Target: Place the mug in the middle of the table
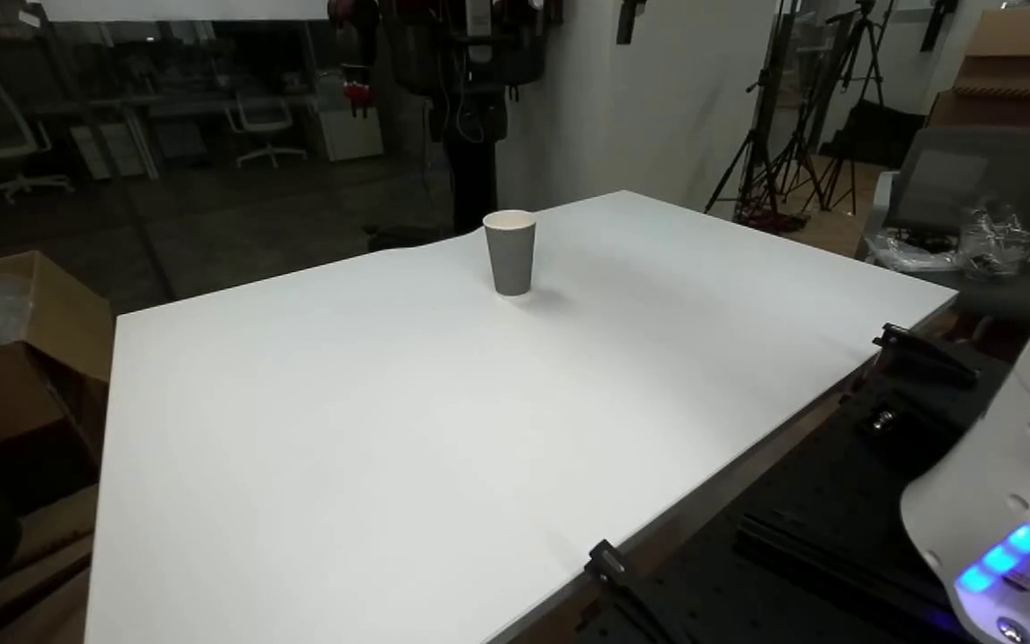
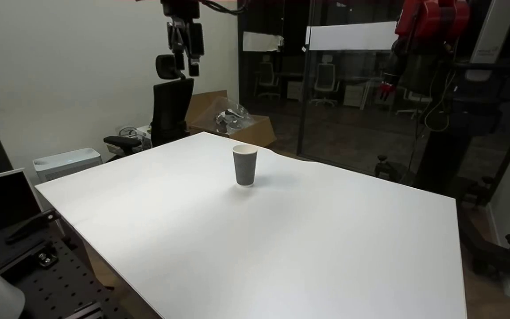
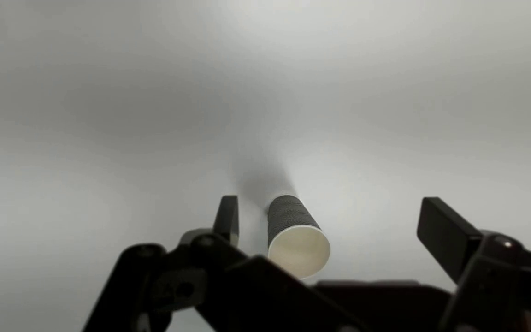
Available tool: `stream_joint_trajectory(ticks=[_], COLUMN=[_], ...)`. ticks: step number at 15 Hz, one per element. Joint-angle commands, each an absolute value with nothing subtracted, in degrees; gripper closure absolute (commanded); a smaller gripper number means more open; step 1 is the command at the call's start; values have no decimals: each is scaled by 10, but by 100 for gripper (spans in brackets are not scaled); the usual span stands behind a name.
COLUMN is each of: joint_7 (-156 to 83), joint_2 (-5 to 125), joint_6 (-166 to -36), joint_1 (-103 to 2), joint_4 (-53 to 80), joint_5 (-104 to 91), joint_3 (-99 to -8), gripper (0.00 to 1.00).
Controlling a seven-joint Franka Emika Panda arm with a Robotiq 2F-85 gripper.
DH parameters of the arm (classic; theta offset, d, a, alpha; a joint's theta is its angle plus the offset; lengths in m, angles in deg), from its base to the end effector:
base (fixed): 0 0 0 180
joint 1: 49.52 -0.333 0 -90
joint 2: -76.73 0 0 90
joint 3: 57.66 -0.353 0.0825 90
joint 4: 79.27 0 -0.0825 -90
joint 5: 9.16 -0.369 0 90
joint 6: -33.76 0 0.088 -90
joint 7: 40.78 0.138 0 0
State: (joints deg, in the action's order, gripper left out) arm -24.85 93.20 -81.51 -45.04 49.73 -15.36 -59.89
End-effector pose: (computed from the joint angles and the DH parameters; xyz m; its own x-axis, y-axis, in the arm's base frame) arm 0.4463 -0.0070 0.4964 0.9345 -0.3555 0.0197 -0.3520 -0.9309 -0.0979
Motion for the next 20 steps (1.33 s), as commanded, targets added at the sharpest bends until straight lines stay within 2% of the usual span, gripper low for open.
stream_joint_trajectory(ticks=[1,6,14,15,20], joint_7=[-247,-174,2,-56,-30], joint_2=[904,838,596,669,591], joint_6=[-812,-847,-958,-966,-970], joint_1=[-454,-450,-450,-455,-457], joint_4=[477,427,233,314,246], joint_5=[-148,-153,-127,-144,-141], joint_3=[-587,-589,-539,-544,-528], gripper=[0,0,0,0,0])
